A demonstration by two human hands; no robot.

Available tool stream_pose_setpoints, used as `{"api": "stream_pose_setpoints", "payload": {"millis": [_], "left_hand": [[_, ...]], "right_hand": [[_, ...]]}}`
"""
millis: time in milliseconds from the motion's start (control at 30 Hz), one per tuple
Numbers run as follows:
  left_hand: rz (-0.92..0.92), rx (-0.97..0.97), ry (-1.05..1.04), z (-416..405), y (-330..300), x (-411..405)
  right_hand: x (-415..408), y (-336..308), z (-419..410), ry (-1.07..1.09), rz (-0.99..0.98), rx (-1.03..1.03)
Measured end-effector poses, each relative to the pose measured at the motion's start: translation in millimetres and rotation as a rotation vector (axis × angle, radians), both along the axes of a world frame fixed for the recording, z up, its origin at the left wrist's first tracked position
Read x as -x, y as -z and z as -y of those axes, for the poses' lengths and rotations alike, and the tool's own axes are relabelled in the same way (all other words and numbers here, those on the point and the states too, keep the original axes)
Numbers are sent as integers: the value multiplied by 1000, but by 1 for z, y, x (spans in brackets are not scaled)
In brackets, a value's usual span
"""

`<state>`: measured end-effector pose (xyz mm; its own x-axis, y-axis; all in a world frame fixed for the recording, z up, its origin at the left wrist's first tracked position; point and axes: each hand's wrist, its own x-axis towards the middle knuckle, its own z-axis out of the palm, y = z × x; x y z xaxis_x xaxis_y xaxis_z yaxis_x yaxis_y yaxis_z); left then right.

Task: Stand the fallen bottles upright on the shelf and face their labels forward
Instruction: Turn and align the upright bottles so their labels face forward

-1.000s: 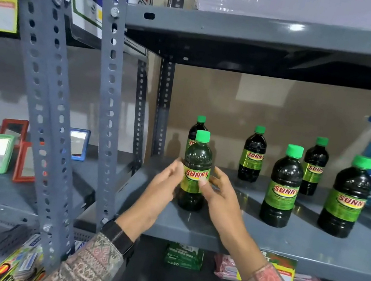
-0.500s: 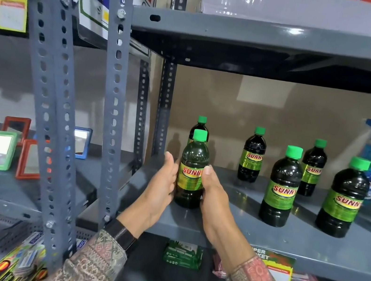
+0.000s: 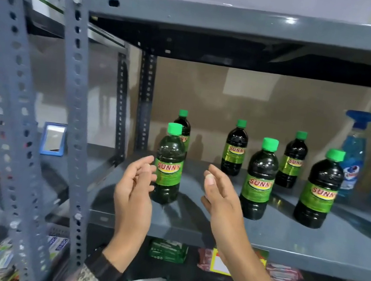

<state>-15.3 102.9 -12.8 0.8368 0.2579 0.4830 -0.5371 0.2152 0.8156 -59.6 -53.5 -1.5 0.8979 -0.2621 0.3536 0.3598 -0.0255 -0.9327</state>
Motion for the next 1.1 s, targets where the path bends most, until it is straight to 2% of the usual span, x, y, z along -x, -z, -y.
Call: {"api": "stream_pose_setpoints", "payload": {"millis": [100,233,333,467,867,1100], "left_hand": [[32,-70,121,37,-2,8],[-7,-294,287,91,-10,3],[-85,-439,416,127,-15,-3],[-131,-449,564,153,-15,-6],[-126,-456,452,139,-15,-6],[-136,-441,572,131,-23,-4]], "right_hand": [[16,2,31,121,104,23],[28,2,76,393,267,85],[21,5,109,511,233,167],[5,11,136,356,-4,203],[-15,16,117,277,-5,195],[-15,-7,119,73,-36,-99]]}}
